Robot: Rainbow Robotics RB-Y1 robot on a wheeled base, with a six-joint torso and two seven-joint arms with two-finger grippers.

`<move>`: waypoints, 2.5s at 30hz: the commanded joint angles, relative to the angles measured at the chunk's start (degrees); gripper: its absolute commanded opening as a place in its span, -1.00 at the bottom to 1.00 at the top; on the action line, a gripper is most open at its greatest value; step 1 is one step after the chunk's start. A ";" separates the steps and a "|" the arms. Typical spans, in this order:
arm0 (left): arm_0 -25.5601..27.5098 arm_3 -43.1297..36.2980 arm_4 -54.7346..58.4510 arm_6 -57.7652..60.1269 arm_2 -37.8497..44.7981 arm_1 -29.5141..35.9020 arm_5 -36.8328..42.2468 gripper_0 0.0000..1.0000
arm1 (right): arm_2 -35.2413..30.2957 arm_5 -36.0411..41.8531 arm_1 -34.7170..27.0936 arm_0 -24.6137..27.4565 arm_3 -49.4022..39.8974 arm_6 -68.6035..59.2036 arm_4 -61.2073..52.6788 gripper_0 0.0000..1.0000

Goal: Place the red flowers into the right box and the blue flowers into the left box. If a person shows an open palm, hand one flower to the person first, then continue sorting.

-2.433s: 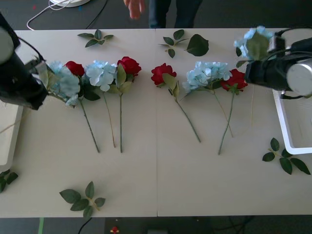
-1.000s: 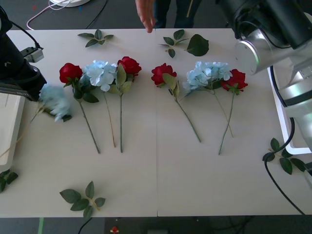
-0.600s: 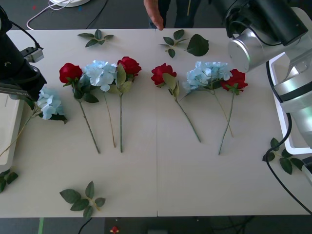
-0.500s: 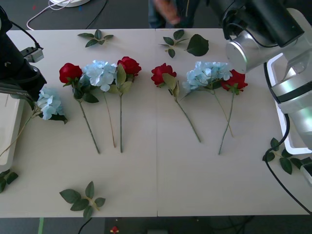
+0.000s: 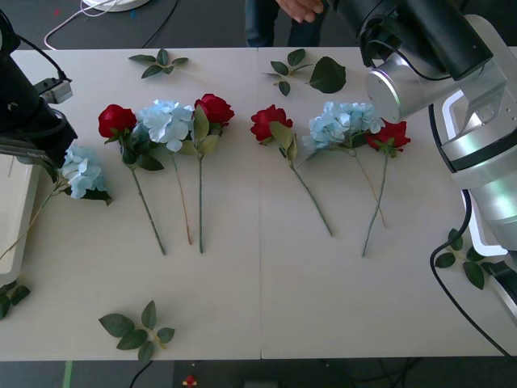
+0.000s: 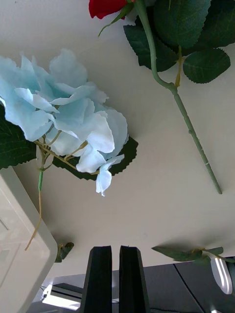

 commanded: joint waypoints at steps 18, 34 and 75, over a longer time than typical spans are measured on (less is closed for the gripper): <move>-2.54 -0.68 0.36 1.18 0.31 2.71 0.54 -0.95 | 0.38 0.06 1.34 -2.85 -0.72 0.49 -0.75 1.00; -2.54 -0.68 0.36 1.18 0.31 2.71 0.54 0.17 | 0.38 0.94 1.07 -2.76 -0.72 0.05 -1.37 1.00; 24.09 -8.15 -3.07 -35.03 25.54 6.58 -3.50 1.00 | -9.55 72.39 -15.01 21.06 -16.02 -26.40 -16.57 1.00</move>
